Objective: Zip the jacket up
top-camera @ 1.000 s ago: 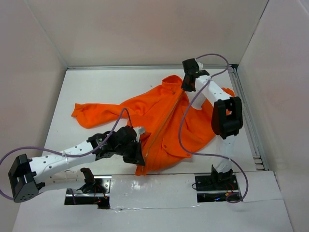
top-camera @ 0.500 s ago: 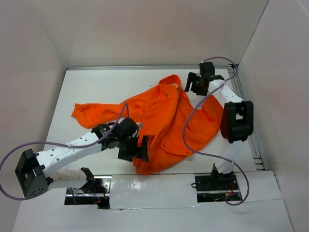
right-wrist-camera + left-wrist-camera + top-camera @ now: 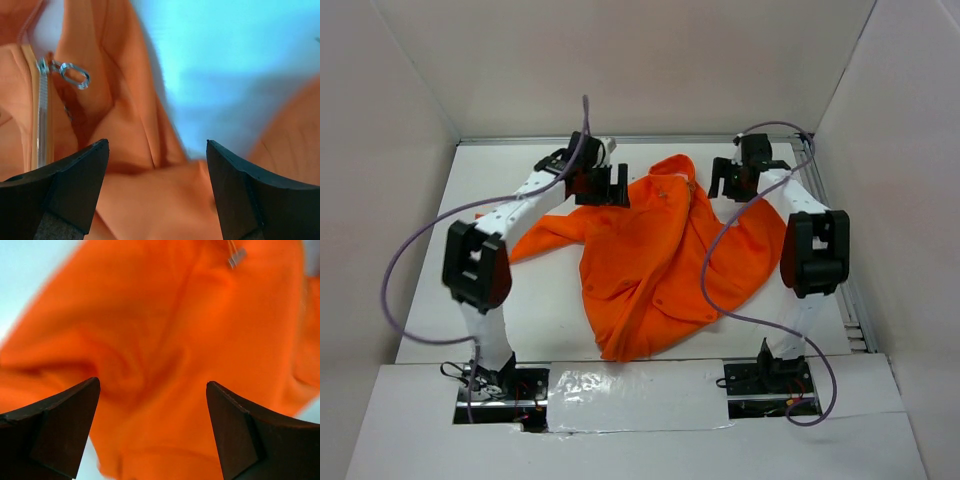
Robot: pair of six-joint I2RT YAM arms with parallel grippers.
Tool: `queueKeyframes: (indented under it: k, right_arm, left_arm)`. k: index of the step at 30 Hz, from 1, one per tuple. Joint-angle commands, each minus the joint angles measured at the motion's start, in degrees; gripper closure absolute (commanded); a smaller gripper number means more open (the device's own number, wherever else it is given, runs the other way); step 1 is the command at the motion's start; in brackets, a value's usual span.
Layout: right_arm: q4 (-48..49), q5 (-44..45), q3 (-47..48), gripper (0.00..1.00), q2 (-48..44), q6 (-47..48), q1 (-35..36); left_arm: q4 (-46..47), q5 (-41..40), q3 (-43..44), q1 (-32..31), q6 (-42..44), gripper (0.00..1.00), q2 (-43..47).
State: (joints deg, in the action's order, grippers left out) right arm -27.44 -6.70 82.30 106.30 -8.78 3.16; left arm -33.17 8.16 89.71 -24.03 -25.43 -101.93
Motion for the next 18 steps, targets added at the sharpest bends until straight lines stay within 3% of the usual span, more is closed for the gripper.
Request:
queueKeyframes:
  k: [1, 4, 9, 14, 15, 16, 17, 18]
  right_arm:
    - [-1.8, -2.8, 6.4, 0.15, 5.7, 2.7, 1.4]
    - [-1.7, -5.0, 7.2, 0.16, 8.7, 2.8, 2.4]
    - [-8.0, -2.5, 13.9, 0.18, 15.0, 1.7, 3.6]
    - [-10.5, -2.9, 16.2, 0.28, 17.6, -0.6, 3.3]
    - [-10.6, -2.9, 16.6, 0.42, 17.9, -0.7, 3.2]
    - [-11.2, -4.7, 17.4, 0.63, 18.2, -0.4, 3.1]
    - [-11.7, -5.4, 17.9, 0.72, 18.2, -0.5, 3.0]
    - [-11.4, -5.5, 17.8, 0.81, 18.2, -1.0, 2.6]
  left_arm:
    - [4.1, -0.7, 11.6, 1.9, 13.6, 0.01, -10.8]
    - [3.0, -2.4, 21.4, 2.8, 20.1, 0.01, -20.6]
    - [-1.1, -1.9, 36.6, 3.7, 21.6, 0.01, -34.8]
    - [2.4, -0.6, 33.2, 2.9, 22.2, 0.01, -38.1]
    - [2.4, -0.3, 32.2, 2.9, 21.7, 0.04, -38.5]
    - [1.6, 1.2, 32.2, 2.9, 21.1, 0.16, -39.2]
    - [1.4, 1.9, 32.2, 2.9, 21.2, 0.25, -39.5]
    - [1.6, 2.4, 32.0, 2.8, 21.2, 0.51, -39.7]
